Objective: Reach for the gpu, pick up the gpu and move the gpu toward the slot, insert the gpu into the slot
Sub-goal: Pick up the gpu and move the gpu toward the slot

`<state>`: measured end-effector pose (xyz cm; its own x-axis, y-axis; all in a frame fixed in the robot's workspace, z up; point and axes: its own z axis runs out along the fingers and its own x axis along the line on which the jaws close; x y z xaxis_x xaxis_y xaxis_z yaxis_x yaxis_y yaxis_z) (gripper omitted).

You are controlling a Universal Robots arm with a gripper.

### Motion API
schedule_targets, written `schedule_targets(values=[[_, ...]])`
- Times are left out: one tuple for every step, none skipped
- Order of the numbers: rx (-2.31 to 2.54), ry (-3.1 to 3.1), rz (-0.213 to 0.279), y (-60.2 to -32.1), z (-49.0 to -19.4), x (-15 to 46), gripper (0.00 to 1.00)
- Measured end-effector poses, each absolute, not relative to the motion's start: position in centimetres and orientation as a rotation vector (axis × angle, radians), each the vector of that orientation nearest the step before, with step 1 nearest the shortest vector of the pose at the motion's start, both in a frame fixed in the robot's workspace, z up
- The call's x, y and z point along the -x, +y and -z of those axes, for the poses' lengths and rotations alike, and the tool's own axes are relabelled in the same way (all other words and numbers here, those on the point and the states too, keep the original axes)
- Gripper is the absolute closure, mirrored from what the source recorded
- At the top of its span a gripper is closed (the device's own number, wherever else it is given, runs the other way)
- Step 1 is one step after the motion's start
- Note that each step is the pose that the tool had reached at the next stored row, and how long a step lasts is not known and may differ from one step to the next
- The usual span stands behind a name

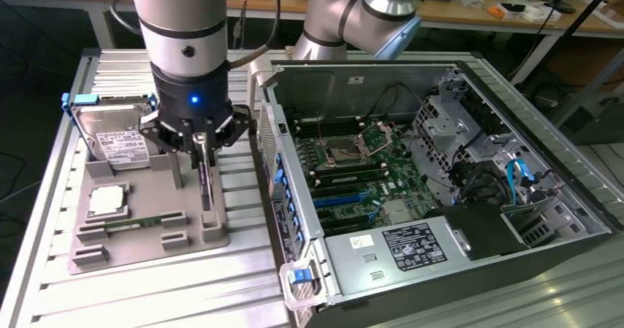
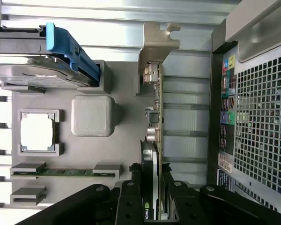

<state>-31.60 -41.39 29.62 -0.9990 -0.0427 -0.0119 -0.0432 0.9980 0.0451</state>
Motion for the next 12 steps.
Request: schedule_targets(values=[[0.067, 3.129, -0.071, -41.4, -29.9, 31.6, 0.73], [0.067, 3.129, -0.071, -41.4, -30.7, 31.6, 0.73], [0.067, 3.129, -0.071, -41.4, -31.3, 31.6, 0.73], [0.067, 3.129, -0.071, -41.4, -32.1, 31.6, 0.73], [0.067, 3.129, -0.07, -41.4, -33.0, 31.6, 0.73], [0.067, 3.129, -0.07, -41.4, -33.4, 31.6, 0.73], [0.067, 3.129, -0.069, -41.4, -33.9, 31.6, 0.73], [0.067, 3.129, -0.068, -41.4, -34.8, 31.6, 0.73], [0.067, 3.129, -0.067, -41.4, -35.7, 31.6, 0.73], [0.067, 3.129, -0.067, -41.4, -36.1, 31.6, 0.73], [0.067, 3.129, -0.067, -41.4, -36.6, 31.6, 0.73], [0.067, 3.129, -0.066, -41.4, -37.6, 31.6, 0.73]])
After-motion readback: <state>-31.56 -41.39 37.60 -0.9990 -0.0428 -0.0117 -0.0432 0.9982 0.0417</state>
